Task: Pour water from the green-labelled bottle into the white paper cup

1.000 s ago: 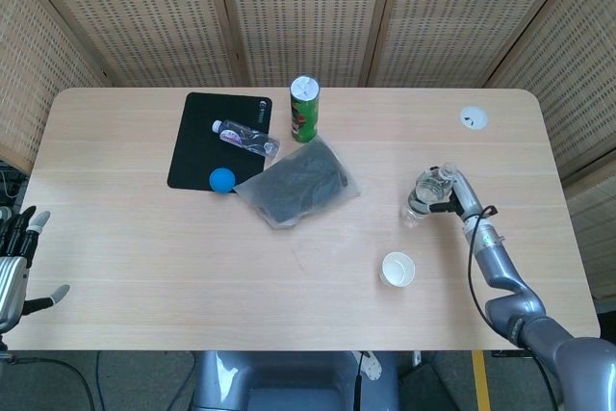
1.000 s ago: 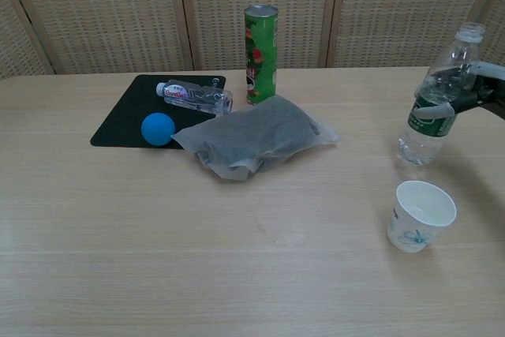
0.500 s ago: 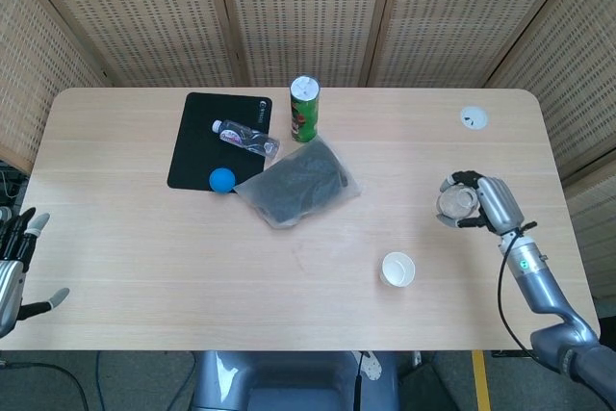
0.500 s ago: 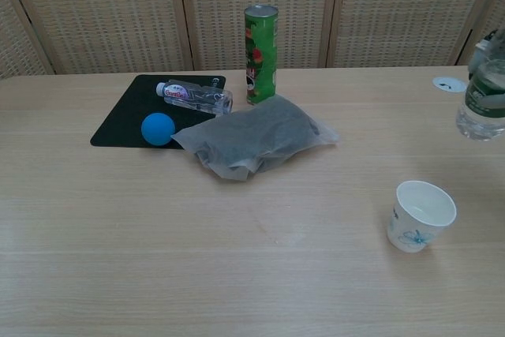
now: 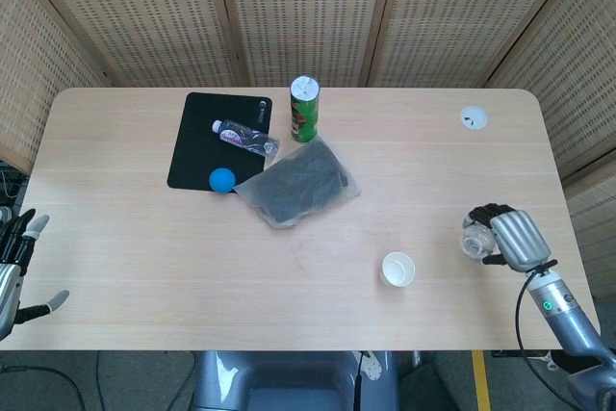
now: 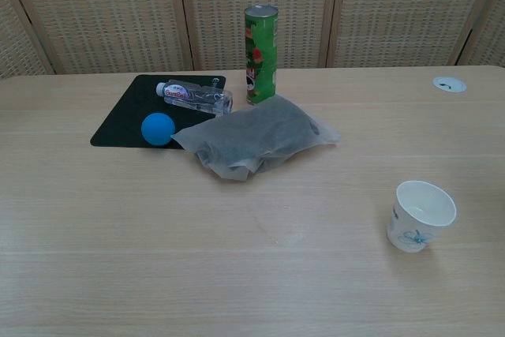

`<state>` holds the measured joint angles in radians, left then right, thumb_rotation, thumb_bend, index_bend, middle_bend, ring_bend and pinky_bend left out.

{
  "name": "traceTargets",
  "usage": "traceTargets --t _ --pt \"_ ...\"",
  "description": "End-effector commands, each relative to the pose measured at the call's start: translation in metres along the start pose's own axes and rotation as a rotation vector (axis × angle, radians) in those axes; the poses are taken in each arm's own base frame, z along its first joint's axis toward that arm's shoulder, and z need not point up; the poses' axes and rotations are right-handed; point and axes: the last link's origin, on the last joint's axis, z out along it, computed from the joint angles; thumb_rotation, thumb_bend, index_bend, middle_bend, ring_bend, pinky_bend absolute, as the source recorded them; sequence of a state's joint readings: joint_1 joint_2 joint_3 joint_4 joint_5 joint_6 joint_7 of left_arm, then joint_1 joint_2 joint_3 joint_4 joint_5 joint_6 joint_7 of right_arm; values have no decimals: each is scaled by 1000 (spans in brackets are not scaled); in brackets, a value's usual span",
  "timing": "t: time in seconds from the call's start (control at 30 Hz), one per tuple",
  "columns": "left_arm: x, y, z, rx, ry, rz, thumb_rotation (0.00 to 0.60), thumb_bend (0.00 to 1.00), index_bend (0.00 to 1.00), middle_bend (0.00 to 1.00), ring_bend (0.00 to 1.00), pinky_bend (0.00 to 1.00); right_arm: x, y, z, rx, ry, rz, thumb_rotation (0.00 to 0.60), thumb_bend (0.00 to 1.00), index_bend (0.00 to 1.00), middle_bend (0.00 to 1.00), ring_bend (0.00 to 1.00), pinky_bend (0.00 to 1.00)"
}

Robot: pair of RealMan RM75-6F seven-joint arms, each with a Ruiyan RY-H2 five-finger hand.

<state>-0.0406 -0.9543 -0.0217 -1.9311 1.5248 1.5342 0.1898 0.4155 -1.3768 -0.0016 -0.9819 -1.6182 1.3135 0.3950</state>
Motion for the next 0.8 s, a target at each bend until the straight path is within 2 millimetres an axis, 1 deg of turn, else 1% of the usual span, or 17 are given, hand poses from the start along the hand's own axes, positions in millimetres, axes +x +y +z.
traceTargets --t 0.03,0.13,0.4,0.67,0.8 --pt "0 0 0 0 -1 1 600 125 0 0 0 0 -9 -5 -12 -7 -28 -163 600 336 523 566 378 444" --pt "-1 1 0 -1 -3 2 600 125 0 0 0 0 -13 -9 -12 -13 -34 -219 600 336 523 569 380 446" --pt "-1 1 1 -1 -4 5 600 125 0 0 0 0 -23 -16 -7 -42 -65 -255 600 336 523 570 381 448" --pt "-1 0 2 4 -6 4 600 125 0 0 0 0 -32 -14 4 -56 -102 -326 600 337 524 571 382 448" --pt "-2 0 3 2 -12 4 600 124 0 0 0 0 -34 -13 5 -49 -94 -418 600 337 526 573 383 449"
